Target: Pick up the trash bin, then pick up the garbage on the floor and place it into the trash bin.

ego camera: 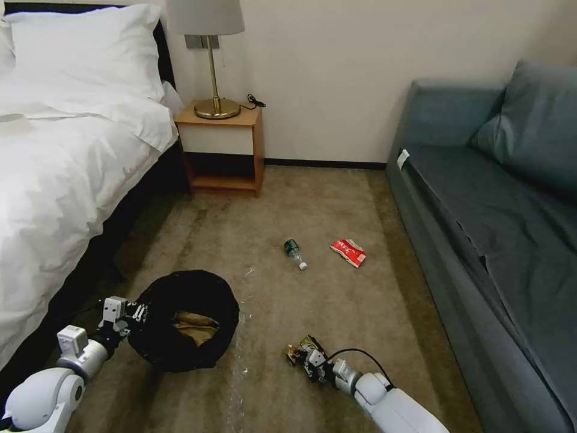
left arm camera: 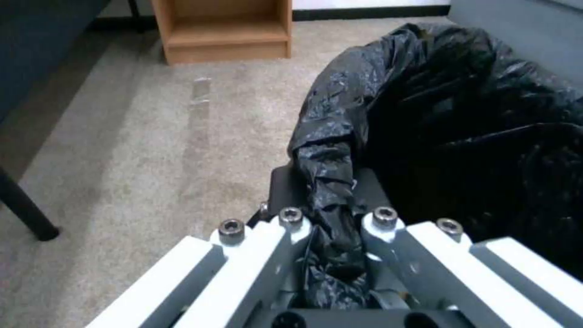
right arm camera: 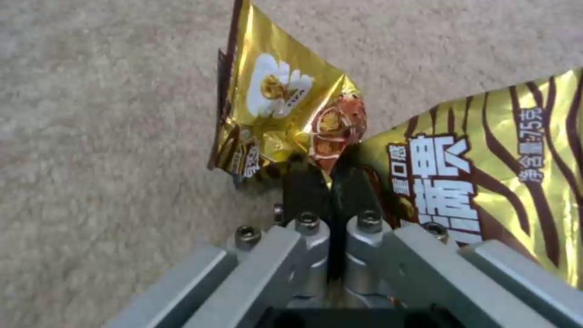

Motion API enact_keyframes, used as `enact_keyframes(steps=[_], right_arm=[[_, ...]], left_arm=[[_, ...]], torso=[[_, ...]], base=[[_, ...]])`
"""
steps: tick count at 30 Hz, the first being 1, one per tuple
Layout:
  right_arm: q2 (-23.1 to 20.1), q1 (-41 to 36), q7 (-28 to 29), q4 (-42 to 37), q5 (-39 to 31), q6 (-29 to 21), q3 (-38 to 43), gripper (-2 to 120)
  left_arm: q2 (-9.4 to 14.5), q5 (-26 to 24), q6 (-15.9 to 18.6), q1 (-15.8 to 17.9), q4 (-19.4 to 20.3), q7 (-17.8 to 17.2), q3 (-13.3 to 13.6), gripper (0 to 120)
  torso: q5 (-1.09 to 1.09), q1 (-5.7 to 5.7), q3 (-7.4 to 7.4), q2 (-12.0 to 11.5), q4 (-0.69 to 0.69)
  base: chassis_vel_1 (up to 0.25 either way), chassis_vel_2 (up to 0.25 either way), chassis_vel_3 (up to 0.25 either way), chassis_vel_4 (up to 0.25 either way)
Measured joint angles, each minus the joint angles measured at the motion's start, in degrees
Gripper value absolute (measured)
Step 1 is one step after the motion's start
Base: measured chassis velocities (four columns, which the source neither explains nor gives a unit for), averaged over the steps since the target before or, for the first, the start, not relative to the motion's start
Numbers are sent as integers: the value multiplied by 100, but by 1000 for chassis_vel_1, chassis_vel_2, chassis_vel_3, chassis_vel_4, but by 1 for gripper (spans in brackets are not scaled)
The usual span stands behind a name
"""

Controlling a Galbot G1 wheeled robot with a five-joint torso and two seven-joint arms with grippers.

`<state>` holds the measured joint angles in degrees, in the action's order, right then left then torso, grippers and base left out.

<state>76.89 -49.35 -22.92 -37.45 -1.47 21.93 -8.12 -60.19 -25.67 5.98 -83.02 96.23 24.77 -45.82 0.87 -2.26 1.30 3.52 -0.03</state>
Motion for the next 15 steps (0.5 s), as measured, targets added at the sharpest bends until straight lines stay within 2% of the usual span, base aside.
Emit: enact_keyframes(steps=[8, 15], right_arm=[[-193, -182, 93, -384, 34, -59, 108, 0], [-705, -60, 212, -1176, -54, -211, 90, 0]], left_arm=[[-60, 66, -31, -32, -17, 51, 16, 4], [-37, 105, -26, 65, 23, 12, 230, 4]], torso=[[1, 0, 0, 0, 0], [0, 0, 0, 0, 1]], base=[[0, 0, 0, 0], [0, 0, 0, 0]])
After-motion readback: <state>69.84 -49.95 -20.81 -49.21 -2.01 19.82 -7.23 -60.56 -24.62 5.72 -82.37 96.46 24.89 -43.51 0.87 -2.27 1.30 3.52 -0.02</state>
